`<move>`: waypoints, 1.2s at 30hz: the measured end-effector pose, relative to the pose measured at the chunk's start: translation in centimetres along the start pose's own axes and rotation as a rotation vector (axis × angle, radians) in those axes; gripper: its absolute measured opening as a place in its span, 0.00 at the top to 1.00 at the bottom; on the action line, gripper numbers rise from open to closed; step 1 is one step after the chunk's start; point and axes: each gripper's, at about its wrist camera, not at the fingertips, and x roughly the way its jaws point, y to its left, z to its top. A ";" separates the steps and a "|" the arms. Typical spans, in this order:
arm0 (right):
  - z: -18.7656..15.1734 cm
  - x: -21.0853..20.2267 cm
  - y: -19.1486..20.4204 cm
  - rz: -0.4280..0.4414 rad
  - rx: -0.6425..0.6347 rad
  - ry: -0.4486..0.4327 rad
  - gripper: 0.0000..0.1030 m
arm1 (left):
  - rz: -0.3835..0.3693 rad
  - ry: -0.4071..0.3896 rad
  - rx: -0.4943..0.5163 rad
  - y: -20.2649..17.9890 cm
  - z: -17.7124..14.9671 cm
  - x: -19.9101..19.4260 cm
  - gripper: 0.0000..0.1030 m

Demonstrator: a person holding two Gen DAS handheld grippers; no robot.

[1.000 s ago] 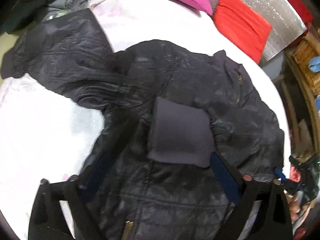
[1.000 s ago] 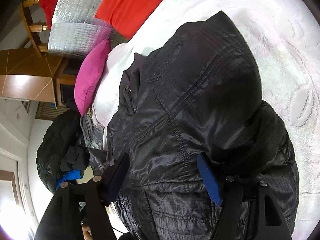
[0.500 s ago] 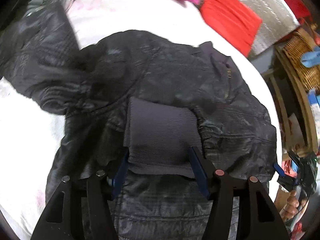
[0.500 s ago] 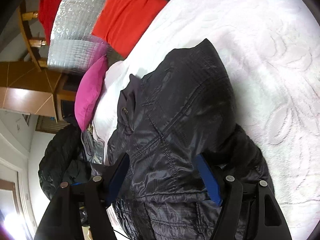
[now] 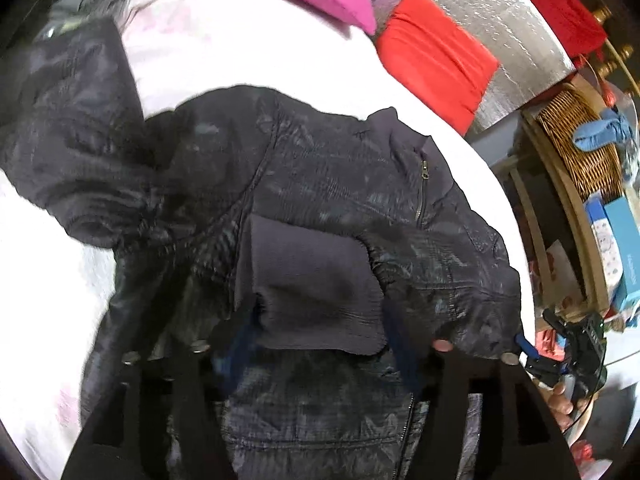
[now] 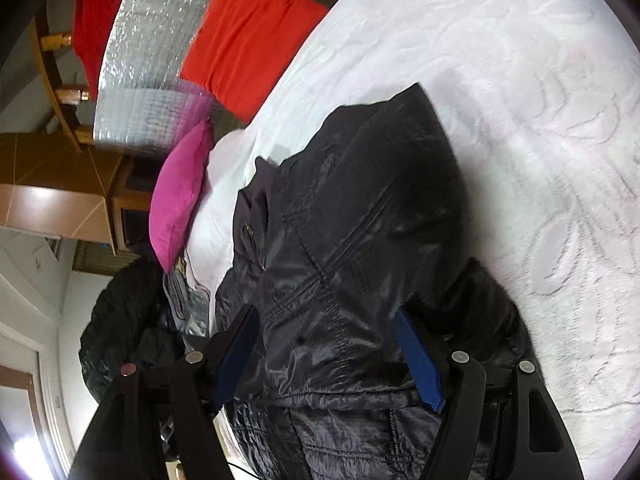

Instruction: Fold large clothes

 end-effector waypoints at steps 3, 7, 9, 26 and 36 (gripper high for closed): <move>-0.2 0.3 0.1 -0.007 -0.006 0.005 0.29 | -0.003 -0.001 -0.006 0.1 -0.3 0.3 0.37; -0.5 0.9 0.3 -0.017 -0.012 0.015 0.28 | -0.012 -0.042 0.001 -0.2 -0.3 -0.1 0.47; -0.6 1.2 0.5 -0.021 -0.022 0.019 0.28 | 0.005 -0.066 0.022 -0.6 -0.1 -0.4 0.59; -1.4 3.3 1.5 -0.085 -0.084 0.059 0.28 | 0.058 -0.063 0.033 -0.6 0.0 1.2 0.69; -1.8 4.0 1.9 -0.107 -0.109 0.068 0.28 | 0.158 -0.190 0.216 -3.6 1.5 -1.8 0.86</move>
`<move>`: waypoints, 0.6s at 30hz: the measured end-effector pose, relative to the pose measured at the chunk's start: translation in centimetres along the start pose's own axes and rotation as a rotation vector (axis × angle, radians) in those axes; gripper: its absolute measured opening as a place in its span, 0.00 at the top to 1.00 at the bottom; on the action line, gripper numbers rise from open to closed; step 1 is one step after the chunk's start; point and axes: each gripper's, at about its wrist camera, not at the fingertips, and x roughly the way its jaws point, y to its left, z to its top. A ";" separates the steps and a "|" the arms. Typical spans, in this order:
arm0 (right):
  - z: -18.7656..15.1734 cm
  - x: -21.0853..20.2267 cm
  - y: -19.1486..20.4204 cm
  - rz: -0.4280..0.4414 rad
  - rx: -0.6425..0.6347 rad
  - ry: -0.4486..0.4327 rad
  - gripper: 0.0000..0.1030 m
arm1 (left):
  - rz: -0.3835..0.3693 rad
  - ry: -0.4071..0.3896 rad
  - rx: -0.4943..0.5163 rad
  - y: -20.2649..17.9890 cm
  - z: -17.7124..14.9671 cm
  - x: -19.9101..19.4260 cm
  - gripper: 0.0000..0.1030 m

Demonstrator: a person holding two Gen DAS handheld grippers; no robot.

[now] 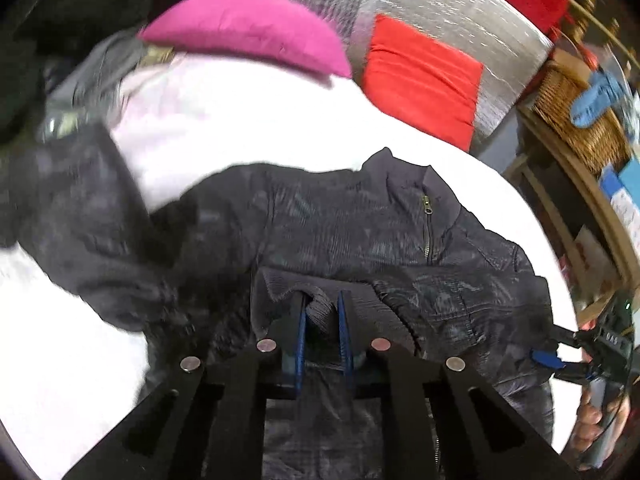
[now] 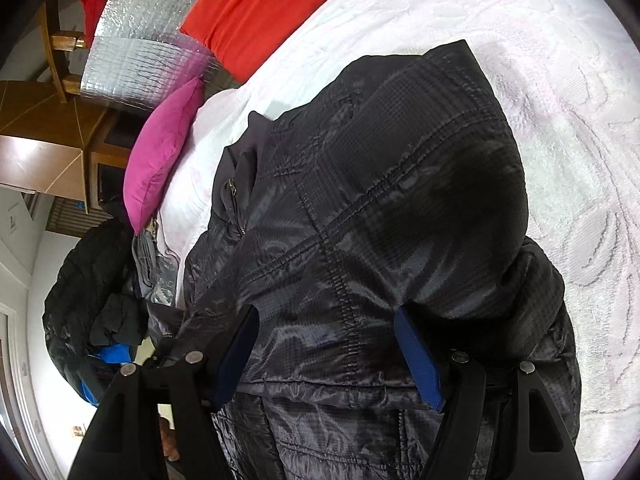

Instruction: Fold large clothes

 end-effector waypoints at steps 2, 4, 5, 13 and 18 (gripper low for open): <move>-0.1 0.1 0.2 0.002 -0.007 0.002 0.28 | 0.013 -0.012 0.032 -0.5 0.4 -0.5 0.86; -0.3 0.1 0.5 0.011 -0.017 0.003 0.28 | 0.014 -0.032 0.056 -0.9 1.0 -1.2 0.86; -0.3 0.1 0.6 0.017 -0.022 0.003 0.28 | 0.014 -0.046 0.068 -1.0 1.3 -1.7 0.86; 1.4 -6.9 -0.4 -0.057 -0.037 -0.267 0.26 | 0.037 -0.126 0.131 -1.7 3.5 -4.7 0.86; 2.8 -6.0 -3.5 -0.132 0.032 -0.200 0.25 | 0.064 -0.093 0.119 -1.0 3.0 -3.6 0.86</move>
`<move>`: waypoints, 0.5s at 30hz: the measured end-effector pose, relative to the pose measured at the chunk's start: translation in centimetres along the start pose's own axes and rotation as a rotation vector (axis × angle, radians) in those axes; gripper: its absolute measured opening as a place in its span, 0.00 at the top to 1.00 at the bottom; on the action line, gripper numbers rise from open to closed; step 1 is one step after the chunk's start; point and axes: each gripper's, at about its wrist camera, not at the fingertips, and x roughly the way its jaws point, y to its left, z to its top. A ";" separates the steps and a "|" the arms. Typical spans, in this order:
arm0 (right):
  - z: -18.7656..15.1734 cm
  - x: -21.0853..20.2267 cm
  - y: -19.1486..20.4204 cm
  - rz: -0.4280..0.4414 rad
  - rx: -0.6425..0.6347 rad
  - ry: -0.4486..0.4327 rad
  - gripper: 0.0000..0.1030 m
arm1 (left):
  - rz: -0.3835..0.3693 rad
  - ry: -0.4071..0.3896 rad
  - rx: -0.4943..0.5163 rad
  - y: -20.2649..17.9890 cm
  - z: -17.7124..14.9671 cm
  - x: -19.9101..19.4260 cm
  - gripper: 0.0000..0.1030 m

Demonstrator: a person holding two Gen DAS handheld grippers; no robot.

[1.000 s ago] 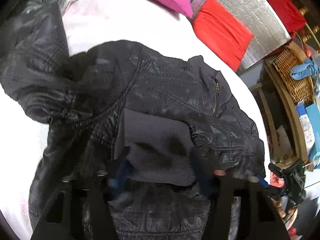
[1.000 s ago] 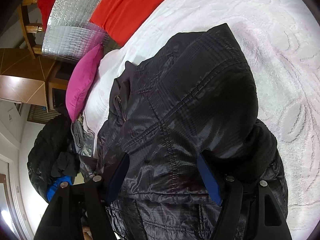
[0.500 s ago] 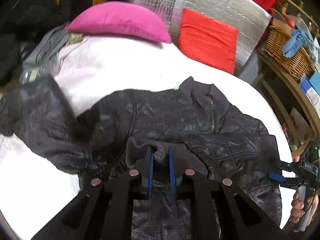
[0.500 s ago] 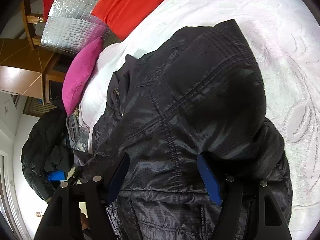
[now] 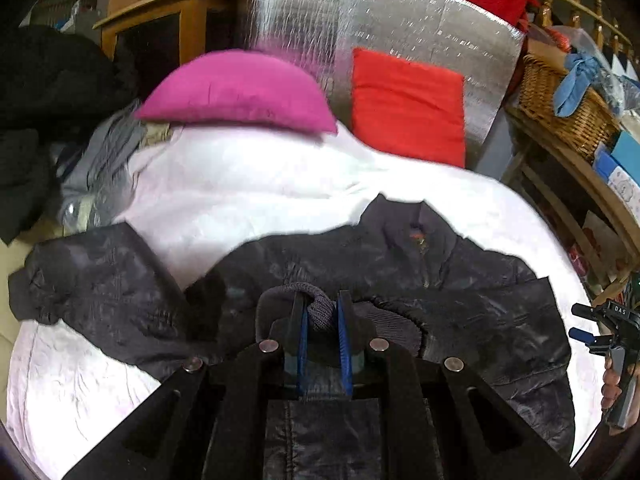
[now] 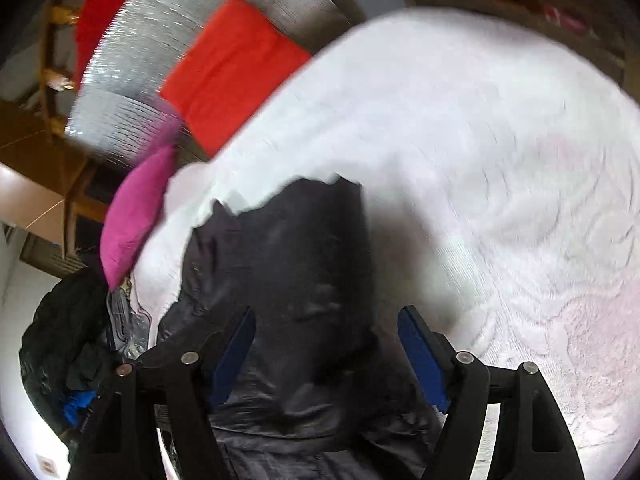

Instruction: Fold large clothes

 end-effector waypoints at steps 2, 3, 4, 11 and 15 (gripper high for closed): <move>0.0 1.2 -0.5 -0.012 0.016 0.039 0.25 | 0.008 0.034 -0.004 0.2 -0.9 1.2 0.86; 0.0 1.9 -0.3 -0.021 0.007 0.060 0.25 | 0.014 0.048 -0.004 0.3 -1.3 1.6 0.87; 0.0 2.3 -0.1 -0.028 -0.001 0.071 0.25 | 0.017 0.060 -0.006 0.3 -1.7 2.1 0.87; 0.9 5.0 0.8 -0.119 -0.091 -0.026 0.25 | 0.043 0.072 -0.004 1.1 -3.1 2.9 0.87; 1.4 6.1 1.3 -0.100 -0.122 -0.062 0.57 | 0.072 0.055 0.015 1.4 -2.8 2.5 0.87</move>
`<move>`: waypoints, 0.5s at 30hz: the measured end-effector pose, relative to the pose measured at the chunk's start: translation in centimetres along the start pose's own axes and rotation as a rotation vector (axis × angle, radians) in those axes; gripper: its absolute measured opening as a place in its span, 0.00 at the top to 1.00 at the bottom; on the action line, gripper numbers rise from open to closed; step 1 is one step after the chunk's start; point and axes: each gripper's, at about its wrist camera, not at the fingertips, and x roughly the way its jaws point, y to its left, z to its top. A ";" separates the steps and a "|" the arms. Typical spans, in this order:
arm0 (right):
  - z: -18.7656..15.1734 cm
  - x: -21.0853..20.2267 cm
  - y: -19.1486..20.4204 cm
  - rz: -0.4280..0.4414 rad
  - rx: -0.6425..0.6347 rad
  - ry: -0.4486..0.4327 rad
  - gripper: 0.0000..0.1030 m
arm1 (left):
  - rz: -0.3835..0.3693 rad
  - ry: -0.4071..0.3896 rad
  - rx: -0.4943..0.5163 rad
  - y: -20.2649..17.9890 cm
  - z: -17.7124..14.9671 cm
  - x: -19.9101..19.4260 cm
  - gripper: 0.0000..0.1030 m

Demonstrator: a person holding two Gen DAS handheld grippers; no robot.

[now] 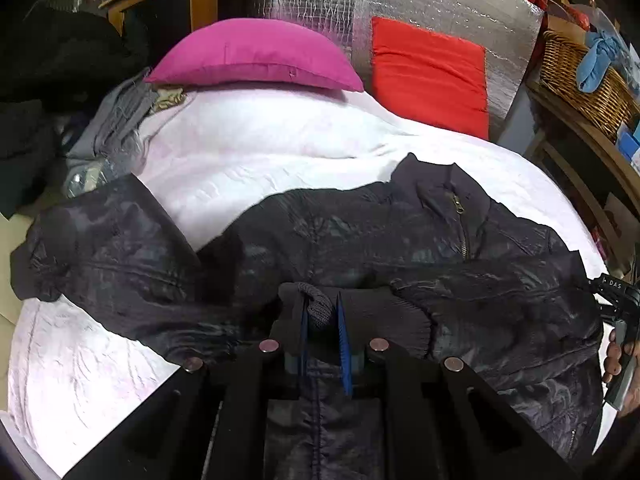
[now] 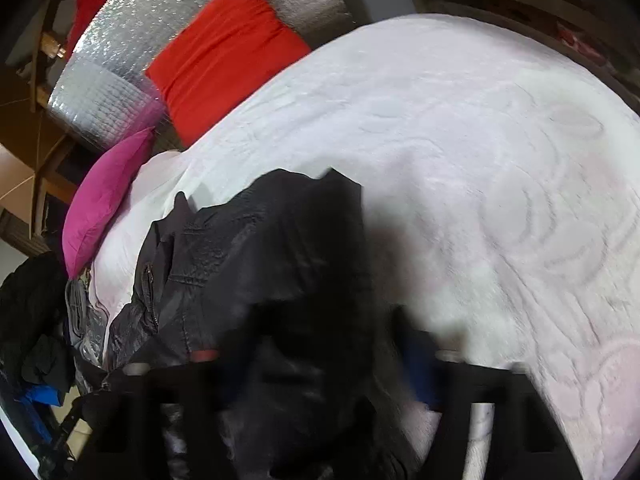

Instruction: Fold large clothes

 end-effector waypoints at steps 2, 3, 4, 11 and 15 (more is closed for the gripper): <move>0.1 -0.5 1.2 -0.006 -0.035 -0.030 0.60 | 0.033 -0.016 0.020 -0.1 0.3 -0.1 0.87; 0.1 -0.9 1.9 -0.001 -0.065 -0.051 0.60 | 0.052 -0.027 0.033 -0.2 0.4 -0.1 0.87; 0.0 -1.4 2.5 0.014 -0.095 -0.073 0.60 | 0.071 -0.033 0.049 -0.3 0.4 0.0 0.87; 1.2 -1.2 0.3 0.092 0.008 0.008 0.42 | 0.103 0.051 0.053 0.4 -1.2 2.8 0.87; 2.6 -3.8 -3.3 0.233 0.179 -0.063 0.25 | 0.097 0.062 0.044 0.6 -1.9 3.3 0.87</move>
